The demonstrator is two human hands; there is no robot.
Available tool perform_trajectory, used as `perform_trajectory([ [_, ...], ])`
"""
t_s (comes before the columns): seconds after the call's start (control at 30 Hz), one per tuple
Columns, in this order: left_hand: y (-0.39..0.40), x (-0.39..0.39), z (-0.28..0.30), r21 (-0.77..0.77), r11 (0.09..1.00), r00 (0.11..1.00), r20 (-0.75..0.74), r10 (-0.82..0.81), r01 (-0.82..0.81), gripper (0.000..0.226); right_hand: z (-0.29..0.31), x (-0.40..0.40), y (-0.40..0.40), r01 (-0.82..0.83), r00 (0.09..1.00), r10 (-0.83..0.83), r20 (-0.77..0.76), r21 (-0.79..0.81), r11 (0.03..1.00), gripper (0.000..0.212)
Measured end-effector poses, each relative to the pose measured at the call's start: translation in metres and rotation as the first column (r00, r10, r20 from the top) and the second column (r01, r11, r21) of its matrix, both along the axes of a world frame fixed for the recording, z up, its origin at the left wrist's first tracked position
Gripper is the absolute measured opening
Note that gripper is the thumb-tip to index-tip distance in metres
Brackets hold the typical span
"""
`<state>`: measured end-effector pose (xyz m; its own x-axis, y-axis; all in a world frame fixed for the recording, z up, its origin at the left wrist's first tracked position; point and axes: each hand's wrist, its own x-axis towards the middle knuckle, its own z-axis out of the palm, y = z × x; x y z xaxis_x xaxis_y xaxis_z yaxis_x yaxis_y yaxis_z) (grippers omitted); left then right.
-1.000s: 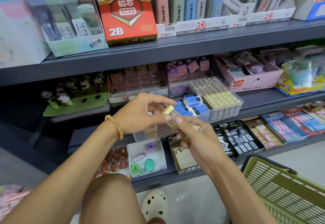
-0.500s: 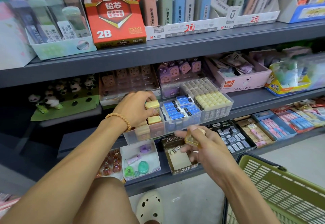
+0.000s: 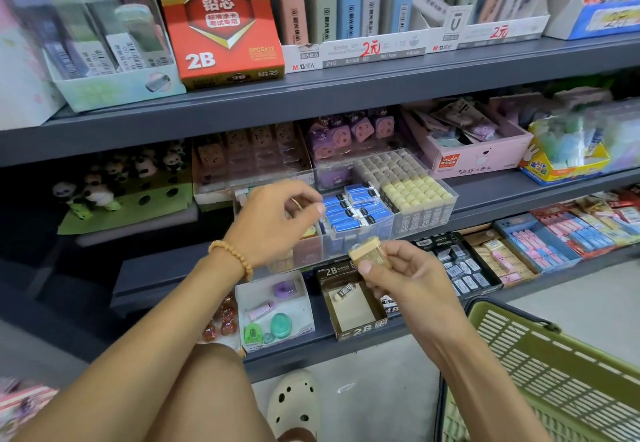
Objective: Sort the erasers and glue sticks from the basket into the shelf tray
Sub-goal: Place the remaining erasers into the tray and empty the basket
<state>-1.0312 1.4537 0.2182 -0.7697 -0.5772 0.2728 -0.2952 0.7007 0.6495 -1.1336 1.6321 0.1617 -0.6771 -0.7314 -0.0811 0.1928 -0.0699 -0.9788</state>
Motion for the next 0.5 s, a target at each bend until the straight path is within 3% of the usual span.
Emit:
perform_trajectory([
  [0.1, 0.019, 0.001, 0.000, 0.227, 0.958, 0.985, -0.023, -0.172, 0.173, 0.009, 0.004, 0.004, -0.004, -0.013, 1.000, 0.013, -0.009, -0.037, 0.999, 0.026],
  [0.2, 0.027, 0.001, 0.000, 0.308, 0.911, 0.960, -0.026, -0.280, 0.275, 0.017, 0.009, 0.009, -0.009, -0.029, 0.999, 0.028, -0.020, -0.061, 0.998, 0.026],
  [0.37, 0.018, 0.006, 0.009, 0.229, 0.943, 0.968, -0.001, -0.249, 0.243, 0.019, 0.014, 0.013, -0.015, -0.005, 1.000, 0.005, 0.017, -0.029, 1.000, 0.018],
  [0.5, -0.003, 0.014, 0.015, -0.026, 0.997, 0.990, 0.120, -0.068, 0.072, 0.022, 0.004, 0.012, -0.001, 0.053, 0.999, -0.052, -0.010, 0.137, 0.989, 0.012],
])
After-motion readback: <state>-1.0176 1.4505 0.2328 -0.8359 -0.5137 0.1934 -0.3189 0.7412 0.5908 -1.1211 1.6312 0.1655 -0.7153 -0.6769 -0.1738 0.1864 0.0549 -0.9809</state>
